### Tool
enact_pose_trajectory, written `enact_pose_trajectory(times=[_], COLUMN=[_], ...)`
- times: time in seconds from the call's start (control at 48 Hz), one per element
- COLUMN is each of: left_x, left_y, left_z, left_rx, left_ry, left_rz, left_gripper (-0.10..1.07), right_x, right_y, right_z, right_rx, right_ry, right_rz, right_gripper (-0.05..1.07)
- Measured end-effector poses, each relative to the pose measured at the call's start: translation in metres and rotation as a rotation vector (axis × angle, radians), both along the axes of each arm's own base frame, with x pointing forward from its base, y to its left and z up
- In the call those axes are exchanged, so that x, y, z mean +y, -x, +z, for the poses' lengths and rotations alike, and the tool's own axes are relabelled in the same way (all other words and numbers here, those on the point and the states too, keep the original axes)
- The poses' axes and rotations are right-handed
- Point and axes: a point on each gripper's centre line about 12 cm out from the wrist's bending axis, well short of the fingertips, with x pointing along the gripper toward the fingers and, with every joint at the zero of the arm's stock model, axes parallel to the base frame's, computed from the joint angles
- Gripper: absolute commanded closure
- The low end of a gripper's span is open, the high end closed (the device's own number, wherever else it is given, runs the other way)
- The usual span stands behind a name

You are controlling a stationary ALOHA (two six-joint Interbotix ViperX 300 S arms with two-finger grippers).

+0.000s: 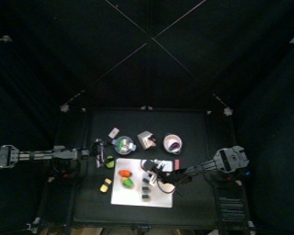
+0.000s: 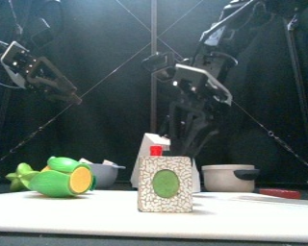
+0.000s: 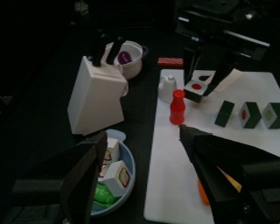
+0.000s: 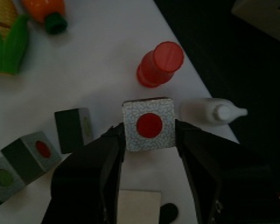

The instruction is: Grab piece of sushi

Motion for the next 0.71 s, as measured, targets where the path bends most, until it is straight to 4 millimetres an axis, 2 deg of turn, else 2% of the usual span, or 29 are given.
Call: enact_pose_trajectory(times=[0.104, 0.229, 0.708], left_x=[0.001, 0.005, 0.012], left_y=[0.008, 0.016, 0.019], left_z=[0.001, 0.001, -0.001], left_rx=[-0.018, -0.023, 0.001], left_ry=[-0.004, -0.009, -0.044], left_rz=[0.013, 0.038, 0.065], left_gripper=[0.0, 0.0, 0.0], right_x=[0.001, 0.001, 0.002], right_y=[0.001, 0.001, -0.009], right_z=[0.011, 0.013, 0.029], right_rx=[-0.02, -0.024, -0.058], right_ry=[0.0, -0.003, 0.0], right_rz=[-0.004, -0.011, -0.019], right_gripper=[0.36, 0.36, 0.37])
